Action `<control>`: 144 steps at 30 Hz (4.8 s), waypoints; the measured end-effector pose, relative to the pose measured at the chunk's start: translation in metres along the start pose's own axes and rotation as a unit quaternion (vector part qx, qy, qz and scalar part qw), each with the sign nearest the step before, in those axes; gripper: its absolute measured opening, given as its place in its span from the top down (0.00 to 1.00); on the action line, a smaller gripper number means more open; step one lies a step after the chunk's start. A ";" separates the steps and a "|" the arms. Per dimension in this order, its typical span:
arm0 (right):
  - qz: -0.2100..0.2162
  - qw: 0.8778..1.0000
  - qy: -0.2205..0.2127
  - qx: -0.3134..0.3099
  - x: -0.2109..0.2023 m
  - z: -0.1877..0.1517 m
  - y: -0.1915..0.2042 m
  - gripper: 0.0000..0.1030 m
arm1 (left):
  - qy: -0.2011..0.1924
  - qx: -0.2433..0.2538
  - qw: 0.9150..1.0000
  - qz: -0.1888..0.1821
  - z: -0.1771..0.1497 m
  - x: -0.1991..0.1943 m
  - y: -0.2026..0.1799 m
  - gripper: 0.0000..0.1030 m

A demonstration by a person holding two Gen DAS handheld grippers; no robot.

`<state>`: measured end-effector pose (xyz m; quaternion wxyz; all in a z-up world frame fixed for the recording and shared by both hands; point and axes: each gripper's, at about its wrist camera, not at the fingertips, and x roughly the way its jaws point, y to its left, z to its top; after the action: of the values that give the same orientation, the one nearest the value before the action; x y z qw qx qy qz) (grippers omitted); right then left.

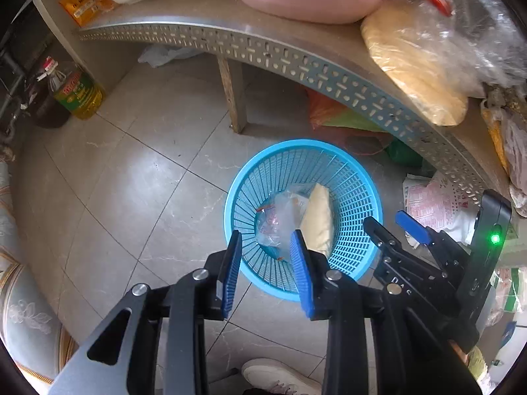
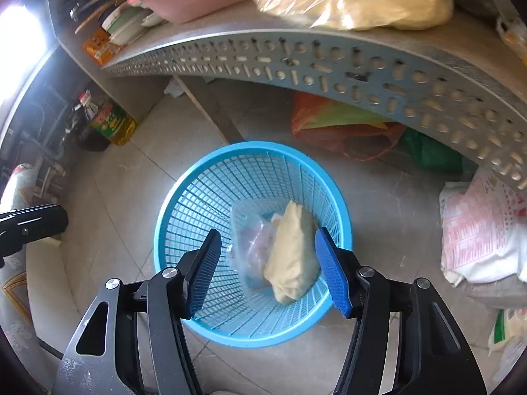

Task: Collect trash
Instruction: 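Move both open tools back over the table trash, then grasp the pink sponge with the right tool, then lift the pink sponge with the right tool while the left tool moves around the red can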

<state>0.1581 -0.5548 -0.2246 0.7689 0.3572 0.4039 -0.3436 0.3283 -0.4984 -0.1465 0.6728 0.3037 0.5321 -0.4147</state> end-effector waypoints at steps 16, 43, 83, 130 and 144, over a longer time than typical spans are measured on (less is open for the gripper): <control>0.013 0.995 -0.068 -0.066 -0.128 -0.047 0.025 0.33 | -0.101 -0.002 0.994 -0.030 -0.104 -0.192 0.036 0.47; 0.224 0.947 -0.066 -0.220 -0.291 -0.099 0.147 0.21 | -0.268 -0.204 0.931 0.141 -0.449 -0.360 0.119 0.22; 0.334 0.870 0.306 -0.194 -0.158 -0.192 0.372 0.69 | -0.304 -0.241 0.918 0.086 -0.537 -0.301 0.131 0.22; 0.396 0.881 0.233 -0.115 -0.202 -0.152 0.201 0.74 | -0.161 -0.190 0.968 0.041 -0.490 -0.269 0.106 0.22; 0.396 0.883 0.226 -0.113 -0.201 -0.153 0.200 0.74 | -0.122 -0.114 0.980 0.104 -0.515 -0.263 0.060 0.20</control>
<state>0.1759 -0.2786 -0.0600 0.7636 0.4666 0.4277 0.1278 0.1188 0.0295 -0.0222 0.8023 0.2258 0.4553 -0.3131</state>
